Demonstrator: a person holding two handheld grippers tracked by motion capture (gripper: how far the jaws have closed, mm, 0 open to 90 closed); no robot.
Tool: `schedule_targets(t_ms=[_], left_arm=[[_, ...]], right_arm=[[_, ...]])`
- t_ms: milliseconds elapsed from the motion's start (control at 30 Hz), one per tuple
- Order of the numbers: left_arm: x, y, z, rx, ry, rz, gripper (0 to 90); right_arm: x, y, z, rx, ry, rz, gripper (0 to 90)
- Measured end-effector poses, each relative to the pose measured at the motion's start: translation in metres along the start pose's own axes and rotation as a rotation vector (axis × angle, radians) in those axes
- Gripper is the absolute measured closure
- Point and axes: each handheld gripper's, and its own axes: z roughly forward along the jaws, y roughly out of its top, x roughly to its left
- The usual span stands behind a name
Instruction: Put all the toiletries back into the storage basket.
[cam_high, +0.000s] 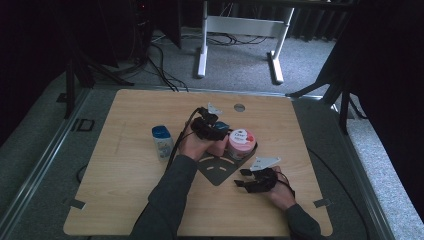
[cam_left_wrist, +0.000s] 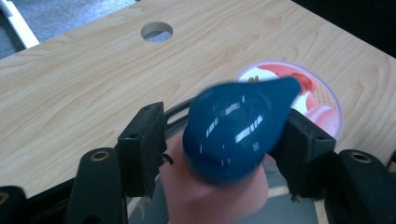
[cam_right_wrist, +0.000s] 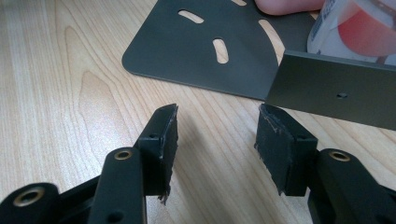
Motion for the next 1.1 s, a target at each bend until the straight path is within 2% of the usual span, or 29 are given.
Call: schedule_targets(t_ms=[67, 233, 367, 500, 700, 833, 1100], left_arm=[[-0.001, -0.006, -0.005, -0.001, 0.001, 0.01, 42.0], [0.002, -0.018, -0.021, -0.044, -0.009, -0.002, 49.2], [0.002, -0.027, -0.03, -0.046, -0.025, -0.004, 57.1], [-0.001, -0.036, -0.033, -0.042, -0.022, 0.002, 65.1], [-0.009, -0.045, -0.028, -0.006, -0.027, 0.043, 78.0], [-0.013, -0.049, -0.021, 0.01, -0.012, 0.065, 89.8], [-0.022, -0.058, -0.008, 0.039, 0.01, 0.093, 90.0]], right_arm=[[0.002, 0.001, 0.001, 0.001, -0.003, -0.005, 48.8], [0.01, 0.007, 0.003, -0.029, -0.011, -0.038, 54.2], [0.014, 0.015, 0.005, -0.065, -0.042, -0.039, 60.3], [0.014, 0.021, 0.013, -0.065, -0.08, -0.032, 67.8], [0.013, 0.028, 0.021, -0.054, -0.105, -0.033, 89.6], [0.015, 0.034, 0.029, -0.045, -0.114, -0.039, 90.0], [0.013, 0.037, 0.042, -0.034, -0.13, -0.01, 90.0]])
